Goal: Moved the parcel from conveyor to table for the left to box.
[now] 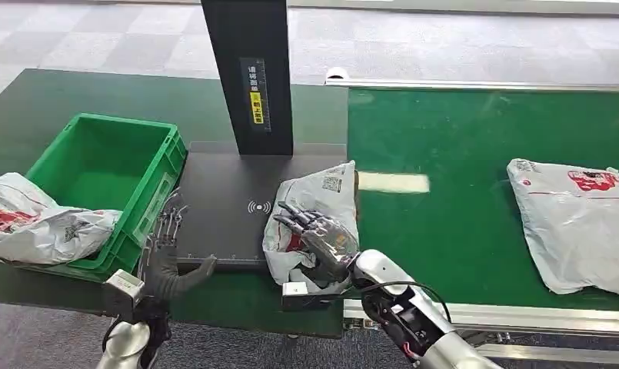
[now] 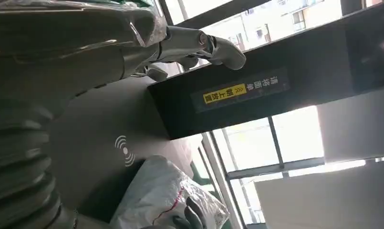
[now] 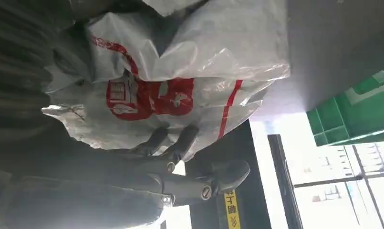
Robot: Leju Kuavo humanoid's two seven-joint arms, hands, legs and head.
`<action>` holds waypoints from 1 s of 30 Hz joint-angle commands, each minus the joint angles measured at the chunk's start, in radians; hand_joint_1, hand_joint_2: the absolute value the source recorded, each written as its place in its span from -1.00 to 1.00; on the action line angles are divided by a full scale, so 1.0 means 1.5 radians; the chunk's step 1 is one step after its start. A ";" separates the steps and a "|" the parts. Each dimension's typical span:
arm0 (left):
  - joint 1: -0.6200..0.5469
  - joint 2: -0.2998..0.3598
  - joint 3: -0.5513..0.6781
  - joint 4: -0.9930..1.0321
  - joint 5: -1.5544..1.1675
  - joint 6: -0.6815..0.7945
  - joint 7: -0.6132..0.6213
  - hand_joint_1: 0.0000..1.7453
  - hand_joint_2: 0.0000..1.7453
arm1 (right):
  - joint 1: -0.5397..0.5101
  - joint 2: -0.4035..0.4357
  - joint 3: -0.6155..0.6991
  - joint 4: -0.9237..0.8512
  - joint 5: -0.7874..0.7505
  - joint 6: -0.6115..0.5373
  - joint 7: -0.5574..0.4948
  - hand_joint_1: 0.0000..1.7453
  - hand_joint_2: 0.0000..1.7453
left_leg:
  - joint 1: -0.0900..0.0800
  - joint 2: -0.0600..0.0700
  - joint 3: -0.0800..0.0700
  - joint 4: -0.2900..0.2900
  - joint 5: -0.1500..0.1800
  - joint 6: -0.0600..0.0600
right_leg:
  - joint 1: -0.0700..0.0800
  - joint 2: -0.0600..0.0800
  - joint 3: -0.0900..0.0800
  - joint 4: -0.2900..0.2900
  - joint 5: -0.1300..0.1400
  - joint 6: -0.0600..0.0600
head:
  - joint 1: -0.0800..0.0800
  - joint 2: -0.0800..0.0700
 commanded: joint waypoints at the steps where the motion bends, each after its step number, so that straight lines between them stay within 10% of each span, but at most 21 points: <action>1: -0.004 -0.002 0.012 0.015 0.001 -0.002 0.002 -1.00 1.00 | 0.036 -0.010 -0.088 -0.078 -0.072 -0.077 -0.003 -1.00 1.00 | 0.000 0.000 0.001 -0.002 0.001 -0.001 | 0.000 -0.002 0.001 -0.002 0.000 -0.002 | 0.000 0.000; 5: -0.019 0.001 -0.003 0.032 -0.007 -0.007 0.007 -1.00 1.00 | 0.093 -0.015 -0.166 -0.175 -0.169 -0.057 -0.026 -1.00 1.00 | 0.000 -0.001 0.000 -0.001 0.000 -0.001 | 0.000 -0.002 0.001 -0.001 0.000 -0.001 | 0.000 0.000; 15: -0.003 0.001 -0.049 0.021 -0.060 -0.046 0.045 -1.00 1.00 | 0.177 -0.034 -0.325 -0.218 -0.631 0.384 -0.063 -1.00 1.00 | 0.000 -0.002 0.000 -0.001 0.000 -0.001 | 0.000 -0.003 0.001 -0.001 -0.001 -0.001 | 0.000 0.000; 30: -0.023 -0.008 -0.081 0.040 -0.070 -0.072 0.049 -1.00 1.00 | 0.239 -0.019 -0.411 -0.286 -0.671 0.353 -0.056 -1.00 1.00 | -0.001 -0.001 0.000 -0.002 0.000 -0.001 | 0.000 -0.003 0.000 -0.002 0.000 -0.002 | 0.000 0.000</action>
